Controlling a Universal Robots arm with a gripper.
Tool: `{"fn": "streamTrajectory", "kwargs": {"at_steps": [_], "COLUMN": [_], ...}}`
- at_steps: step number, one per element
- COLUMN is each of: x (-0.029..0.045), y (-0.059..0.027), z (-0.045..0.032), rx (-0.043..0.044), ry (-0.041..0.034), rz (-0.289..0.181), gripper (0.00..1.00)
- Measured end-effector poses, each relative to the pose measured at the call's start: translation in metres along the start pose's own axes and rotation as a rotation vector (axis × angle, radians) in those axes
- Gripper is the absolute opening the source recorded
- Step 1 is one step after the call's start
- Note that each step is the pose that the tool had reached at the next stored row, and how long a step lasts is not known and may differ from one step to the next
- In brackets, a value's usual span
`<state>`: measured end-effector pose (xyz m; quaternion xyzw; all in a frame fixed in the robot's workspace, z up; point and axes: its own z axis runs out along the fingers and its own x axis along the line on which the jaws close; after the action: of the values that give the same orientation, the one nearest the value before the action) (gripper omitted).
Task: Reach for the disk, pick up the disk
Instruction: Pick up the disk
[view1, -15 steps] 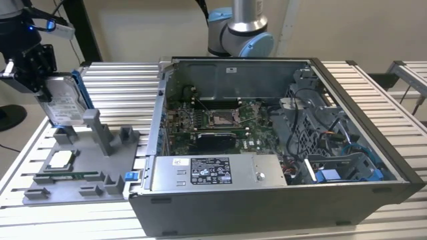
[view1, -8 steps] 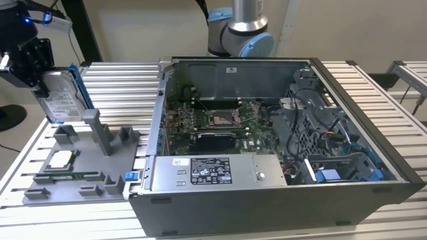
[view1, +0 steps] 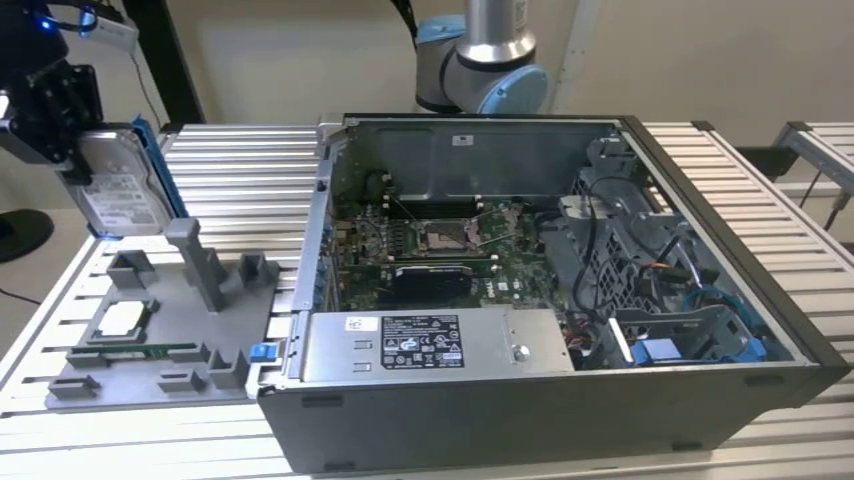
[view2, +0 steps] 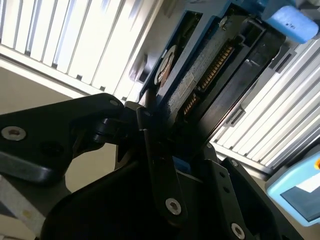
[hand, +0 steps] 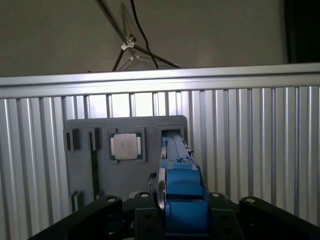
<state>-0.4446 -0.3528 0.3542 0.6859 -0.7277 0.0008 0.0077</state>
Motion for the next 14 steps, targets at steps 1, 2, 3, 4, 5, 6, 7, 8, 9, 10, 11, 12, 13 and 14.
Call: {"fn": "streamTrajectory", "kwargs": {"at_steps": [1, 2, 3, 4, 5, 6, 7, 8, 9, 10, 11, 12, 13, 14], "x": [0.0000, 0.0000, 0.0001, 0.0001, 0.0001, 0.0001, 0.0002, 0.0002, 0.0002, 0.0002, 0.0003, 0.0003, 0.0003, 0.0003], "y": [0.0000, 0.0000, 0.0000, 0.0001, 0.0001, 0.0001, 0.0001, 0.0001, 0.0001, 0.0001, 0.0002, 0.0002, 0.0002, 0.0002], "z": [-0.0017, -0.0034, -0.0048, -0.0065, -0.0081, -0.0094, -0.0108, -0.0124, -0.0138, -0.0155, -0.0170, -0.0188, -0.0204, -0.0220], "rx": [0.0000, 0.0000, 0.0001, -0.0001, 0.0000, 0.0000, 0.0001, 0.0000, 0.0000, 0.0000, -0.0001, 0.0000, 0.0001, 0.0000], "ry": [0.0000, 0.0000, 0.0000, 0.0000, 0.0000, 0.0000, -0.0001, 0.0000, 0.0000, 0.0000, 0.0000, 0.0000, 0.0000, 0.0000], "rz": [0.000, 0.000, 0.000, 0.000, 0.000, 0.000, 0.000, 0.000, 0.000, 0.000, 0.000, 0.000, 0.000, 0.000], "gripper": [0.00, 0.00, 0.00, 0.00, 0.00, 0.00, 0.00, 0.00, 0.00, 0.00, 0.00, 0.00, 0.00, 0.00]}}
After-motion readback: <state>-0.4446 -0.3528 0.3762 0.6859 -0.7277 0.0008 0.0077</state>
